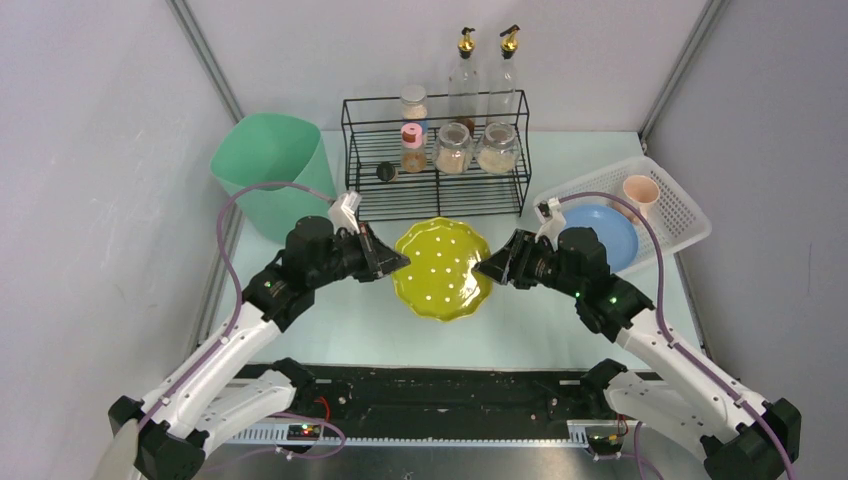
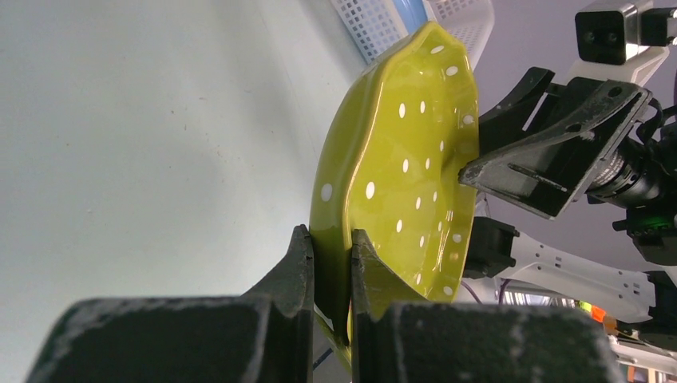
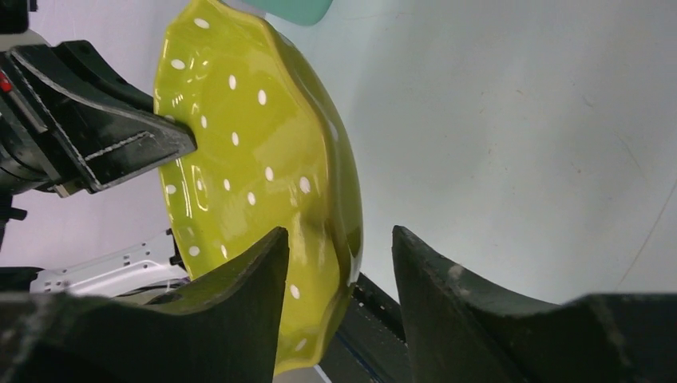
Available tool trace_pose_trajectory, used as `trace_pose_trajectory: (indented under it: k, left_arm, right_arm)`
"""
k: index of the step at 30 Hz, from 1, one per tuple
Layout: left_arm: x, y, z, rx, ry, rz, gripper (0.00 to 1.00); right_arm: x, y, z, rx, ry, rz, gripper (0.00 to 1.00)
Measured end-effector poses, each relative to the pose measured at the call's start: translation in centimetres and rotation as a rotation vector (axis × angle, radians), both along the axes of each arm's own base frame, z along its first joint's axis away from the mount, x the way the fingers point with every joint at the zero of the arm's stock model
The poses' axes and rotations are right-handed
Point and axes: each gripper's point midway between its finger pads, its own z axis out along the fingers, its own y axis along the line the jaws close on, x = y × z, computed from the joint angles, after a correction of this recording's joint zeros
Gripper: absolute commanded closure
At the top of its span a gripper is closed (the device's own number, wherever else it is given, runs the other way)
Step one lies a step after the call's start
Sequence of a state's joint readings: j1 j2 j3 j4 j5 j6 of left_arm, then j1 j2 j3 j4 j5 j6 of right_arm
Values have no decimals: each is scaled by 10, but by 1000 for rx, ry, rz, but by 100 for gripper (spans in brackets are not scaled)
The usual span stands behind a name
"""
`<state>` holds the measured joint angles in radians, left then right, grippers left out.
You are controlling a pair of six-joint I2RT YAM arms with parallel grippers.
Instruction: Clear the kitchen counter
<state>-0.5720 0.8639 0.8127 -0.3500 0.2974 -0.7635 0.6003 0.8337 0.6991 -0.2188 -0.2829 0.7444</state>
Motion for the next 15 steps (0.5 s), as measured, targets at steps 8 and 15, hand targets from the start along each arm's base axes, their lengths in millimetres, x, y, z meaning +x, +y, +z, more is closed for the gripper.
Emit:
trace_pose_trajectory:
  k: [8, 15]
  left_arm:
    - [-1, -1, -4, -4, 11, -2, 100]
    - [0, 1, -1, -17, 3, 12, 100]
  right_arm:
    - [1, 7, 0, 29, 15, 8, 67]
    - [3, 9, 3, 61, 29, -3, 100]
